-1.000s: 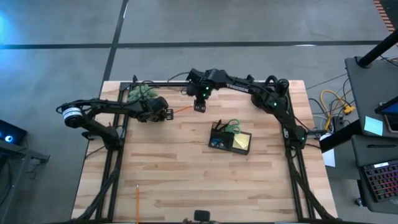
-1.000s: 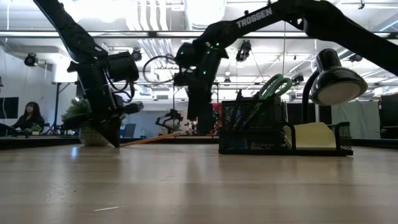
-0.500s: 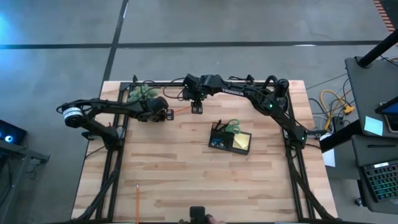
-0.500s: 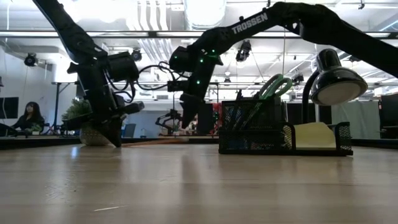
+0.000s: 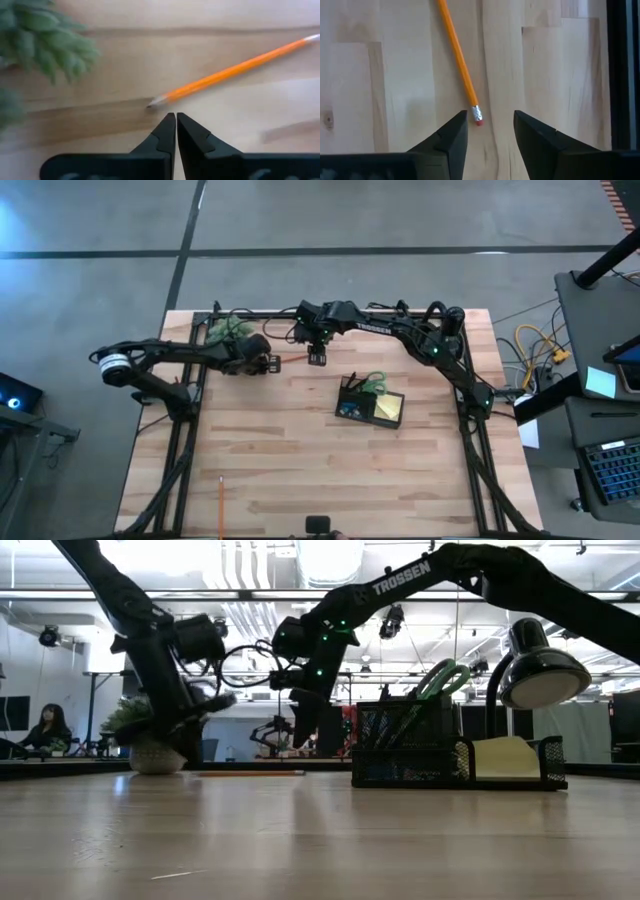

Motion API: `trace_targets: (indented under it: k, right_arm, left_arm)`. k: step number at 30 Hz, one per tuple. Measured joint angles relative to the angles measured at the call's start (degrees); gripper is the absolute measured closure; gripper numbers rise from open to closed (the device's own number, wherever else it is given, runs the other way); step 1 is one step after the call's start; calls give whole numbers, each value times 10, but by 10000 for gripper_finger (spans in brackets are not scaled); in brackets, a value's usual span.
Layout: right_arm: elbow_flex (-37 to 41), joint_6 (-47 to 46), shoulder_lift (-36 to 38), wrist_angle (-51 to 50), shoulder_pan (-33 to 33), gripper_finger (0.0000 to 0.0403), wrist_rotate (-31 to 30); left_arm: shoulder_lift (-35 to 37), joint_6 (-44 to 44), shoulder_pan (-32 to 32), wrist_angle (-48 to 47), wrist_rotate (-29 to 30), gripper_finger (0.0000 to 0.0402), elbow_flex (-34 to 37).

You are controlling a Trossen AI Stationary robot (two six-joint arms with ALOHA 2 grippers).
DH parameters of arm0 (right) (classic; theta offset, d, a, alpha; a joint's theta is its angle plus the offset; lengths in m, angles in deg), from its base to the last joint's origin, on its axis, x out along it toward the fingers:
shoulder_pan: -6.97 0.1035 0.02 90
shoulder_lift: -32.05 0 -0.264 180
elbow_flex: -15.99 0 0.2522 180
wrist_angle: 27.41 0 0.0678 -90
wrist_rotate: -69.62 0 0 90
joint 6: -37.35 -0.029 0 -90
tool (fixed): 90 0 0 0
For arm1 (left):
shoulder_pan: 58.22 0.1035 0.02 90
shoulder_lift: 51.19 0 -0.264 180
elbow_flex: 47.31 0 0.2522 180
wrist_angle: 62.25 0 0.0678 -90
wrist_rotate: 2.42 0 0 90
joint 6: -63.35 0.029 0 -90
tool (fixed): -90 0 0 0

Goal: Pick and place office supplies into organizer
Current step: Put the right orange pencil into the black mesh organizer

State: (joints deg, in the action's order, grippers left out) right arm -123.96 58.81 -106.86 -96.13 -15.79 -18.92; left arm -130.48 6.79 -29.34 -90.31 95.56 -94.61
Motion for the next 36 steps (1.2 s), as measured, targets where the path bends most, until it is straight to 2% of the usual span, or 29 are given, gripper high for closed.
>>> trace_targets:
  k: [8, 18, 27, 30, 33, 36]
  right_arm:
    - [0, -15, 0, 0, 0, 252, 0]
    - [0, -19, 0, 0, 0, 252, 0]
    - [0, -32, 0, 0, 0, 252, -2]
    - [0, -39, 1, 13, 0, 252, -48]
    - [-4, -67, 2, 31, -3, 252, -92]
    - [-15, -167, 2, 30, -10, 255, -86]
  left_arm:
    - [34, 20, 0, 0, 27, 401, -2]
    - [-27, 19, 2, 4, 29, 401, -1]
    - [-30, 18, 4, 19, 30, 401, 0]
    - [-22, 14, 4, 26, 31, 401, -2]
    - [2, 10, 4, 48, 58, 401, -10]
    - [18, 15, 5, 51, 71, 401, -25]
